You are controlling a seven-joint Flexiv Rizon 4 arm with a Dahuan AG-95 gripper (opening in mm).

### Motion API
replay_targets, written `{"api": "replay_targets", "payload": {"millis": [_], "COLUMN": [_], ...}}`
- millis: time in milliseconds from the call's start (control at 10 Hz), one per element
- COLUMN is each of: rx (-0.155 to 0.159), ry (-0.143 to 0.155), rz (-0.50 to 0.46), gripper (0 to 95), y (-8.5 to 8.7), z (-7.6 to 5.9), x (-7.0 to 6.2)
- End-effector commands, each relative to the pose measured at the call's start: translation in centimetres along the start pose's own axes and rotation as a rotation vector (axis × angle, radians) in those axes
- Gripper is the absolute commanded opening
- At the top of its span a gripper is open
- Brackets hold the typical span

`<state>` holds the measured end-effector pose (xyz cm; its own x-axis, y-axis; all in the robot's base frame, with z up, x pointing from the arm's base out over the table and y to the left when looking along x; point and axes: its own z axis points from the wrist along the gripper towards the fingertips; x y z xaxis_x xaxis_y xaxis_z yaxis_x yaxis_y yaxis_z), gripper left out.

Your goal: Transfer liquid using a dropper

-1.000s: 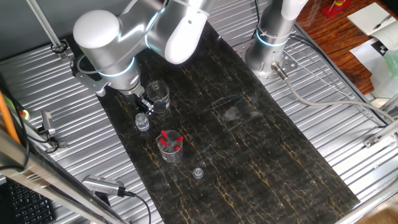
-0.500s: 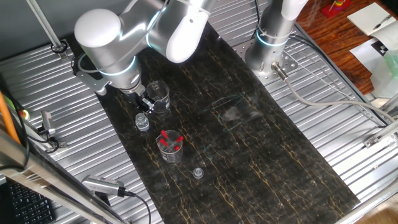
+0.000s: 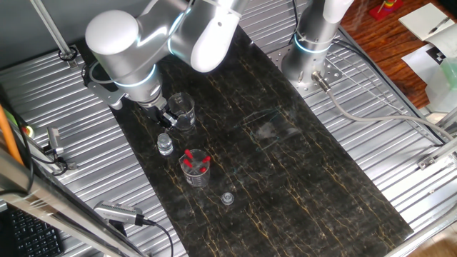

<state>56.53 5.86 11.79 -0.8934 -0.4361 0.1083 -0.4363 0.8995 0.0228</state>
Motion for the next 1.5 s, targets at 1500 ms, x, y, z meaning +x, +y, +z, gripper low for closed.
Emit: {"api": "replay_targets", "payload": {"millis": [1500], "rx": [-0.011], "ry": [0.001], "rz": [-0.009], "gripper": [0.0], "y": [-0.3], "z": [-2.9], "x": [-1.0]}}
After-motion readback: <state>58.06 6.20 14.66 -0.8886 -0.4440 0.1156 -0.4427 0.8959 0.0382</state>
